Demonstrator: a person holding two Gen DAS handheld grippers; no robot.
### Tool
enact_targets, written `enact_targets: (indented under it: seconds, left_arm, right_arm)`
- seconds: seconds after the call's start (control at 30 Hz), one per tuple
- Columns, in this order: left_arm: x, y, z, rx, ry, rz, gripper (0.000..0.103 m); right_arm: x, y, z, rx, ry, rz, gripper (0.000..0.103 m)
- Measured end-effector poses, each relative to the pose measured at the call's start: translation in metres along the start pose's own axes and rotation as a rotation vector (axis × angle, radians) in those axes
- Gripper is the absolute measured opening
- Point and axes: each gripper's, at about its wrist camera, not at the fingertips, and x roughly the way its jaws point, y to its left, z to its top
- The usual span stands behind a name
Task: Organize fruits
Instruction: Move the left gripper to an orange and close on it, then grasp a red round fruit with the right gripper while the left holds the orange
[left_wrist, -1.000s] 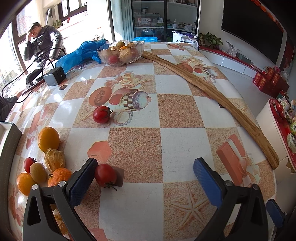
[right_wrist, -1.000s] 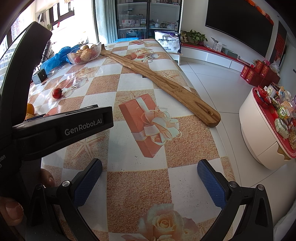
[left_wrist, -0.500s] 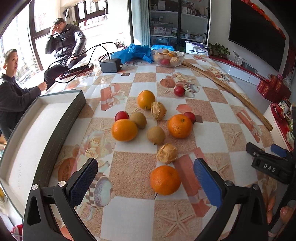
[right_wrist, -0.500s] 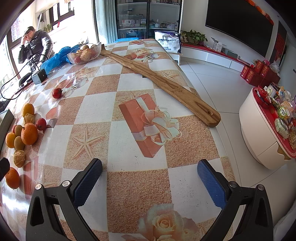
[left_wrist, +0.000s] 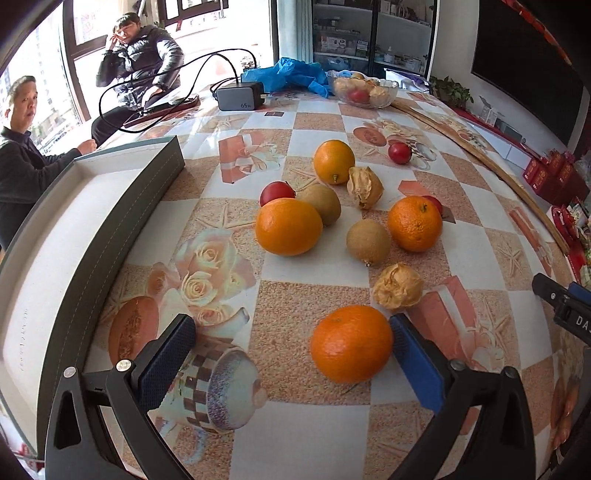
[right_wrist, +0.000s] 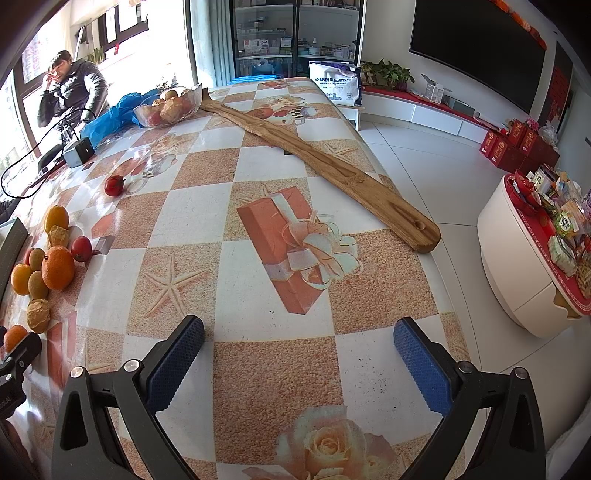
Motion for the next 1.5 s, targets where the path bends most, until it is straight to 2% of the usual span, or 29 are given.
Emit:
enact_targets:
  seconds: [0.13, 0.23, 0.33, 0.4, 0.43, 0.67, 0.73, 0.87, 1.17, 1.5]
  left_arm:
    - [0.0, -0.001, 0.0, 0.005, 0.005, 0.006, 0.103]
    - [-0.001, -0.005, 0.001, 0.003, 0.004, 0.001, 0.097]
    - [-0.003, -0.007, 0.004, -0.002, -0.007, -0.003, 0.077]
    - [-0.005, -0.006, 0.007, -0.006, -0.015, 0.006, 0.044]
    - [-0.005, -0.003, 0.008, -0.011, -0.015, 0.001, 0.036]
    - [-0.01, 0.027, -0.002, -0.022, -0.039, 0.017, 0.037]
    - [-0.013, 0.034, -0.006, -0.024, -0.052, 0.025, 0.038]
    - [-0.014, 0.042, -0.01, -0.027, -0.08, 0.031, 0.039]
    - [-0.012, 0.049, -0.007, -0.032, -0.081, 0.019, 0.039]
    - [-0.008, 0.055, -0.002, -0.029, -0.079, 0.018, 0.049]
  right_arm:
    - [0.0, 0.0, 0.0, 0.0, 0.0, 0.0, 0.103]
    - [0.0, 0.0, 0.0, 0.0, 0.0, 0.0, 0.103]
    - [0.0, 0.0, 0.0, 0.0, 0.001, 0.0, 0.103]
    - [0.0, 0.0, 0.0, 0.0, 0.001, -0.001, 0.103]
    - [0.0, 0.0, 0.0, 0.001, 0.001, -0.001, 0.103]
    - [0.0, 0.001, 0.003, 0.003, 0.028, -0.014, 0.103]
    - [0.001, 0.009, 0.005, -0.015, 0.066, 0.02, 0.103]
    - [0.001, 0.049, 0.007, -0.148, 0.1, 0.115, 0.103]
    - [0.014, 0.115, 0.023, -0.316, 0.084, 0.204, 0.103]
    - [0.031, 0.154, 0.045, -0.383, 0.039, 0.261, 0.102]
